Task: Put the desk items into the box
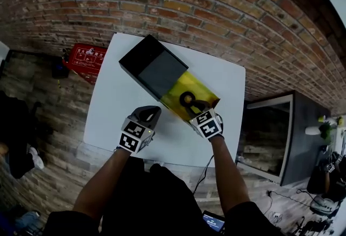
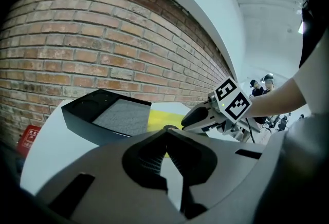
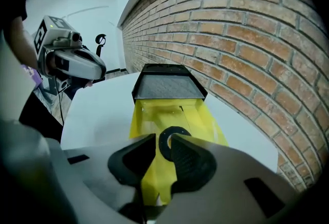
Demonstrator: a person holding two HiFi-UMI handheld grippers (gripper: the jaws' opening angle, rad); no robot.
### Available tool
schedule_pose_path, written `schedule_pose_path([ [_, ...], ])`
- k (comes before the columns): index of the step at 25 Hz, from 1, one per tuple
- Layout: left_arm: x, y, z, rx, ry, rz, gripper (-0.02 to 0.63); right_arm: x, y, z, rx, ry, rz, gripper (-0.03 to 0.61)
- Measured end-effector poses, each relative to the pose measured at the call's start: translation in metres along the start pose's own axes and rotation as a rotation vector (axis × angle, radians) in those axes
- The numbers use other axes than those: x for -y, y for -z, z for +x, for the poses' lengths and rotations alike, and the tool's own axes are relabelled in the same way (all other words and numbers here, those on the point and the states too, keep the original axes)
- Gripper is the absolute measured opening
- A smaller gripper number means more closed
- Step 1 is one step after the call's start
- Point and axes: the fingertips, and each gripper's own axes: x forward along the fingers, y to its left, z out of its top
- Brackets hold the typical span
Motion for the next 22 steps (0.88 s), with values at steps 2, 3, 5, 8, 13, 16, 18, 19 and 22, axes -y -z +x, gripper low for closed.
schedule_pose_path([
  [2,0.007,-0.002,-0.003,0.007,-0.008,0.001,0.014,-0.003,-0.002,-0.011,0.037,0.003,0.018,0.082],
  [3,0.012,-0.003,-0.005,0.011,-0.011,0.001,0.014,-0.005,-0.002,-0.017,0.055,0.006,0.024,0.072],
  [5,0.022,-0.003,-0.01,0.018,-0.014,0.001,0.014,-0.009,0.001,-0.03,0.091,0.009,0.043,0.051],
  [8,0.036,-0.005,-0.016,0.04,-0.026,0.014,0.014,-0.015,0.006,-0.049,0.153,0.006,0.095,0.036],
  [13,0.062,-0.007,-0.03,0.064,-0.047,0.024,0.014,-0.027,0.012,-0.087,0.255,0.0,0.143,0.029],
  [16,0.08,-0.002,-0.04,0.073,-0.057,0.028,0.014,-0.037,0.021,-0.112,0.311,-0.002,0.173,0.028],
  [18,0.089,0.0,-0.048,0.082,-0.069,0.028,0.014,-0.041,0.026,-0.129,0.36,-0.005,0.198,0.026],
  [19,0.094,0.001,-0.052,0.088,-0.075,0.027,0.014,-0.043,0.027,-0.138,0.386,-0.009,0.207,0.026],
  [22,0.105,-0.001,-0.066,0.11,-0.084,0.027,0.014,-0.052,0.024,-0.161,0.47,-0.031,0.215,0.026],
])
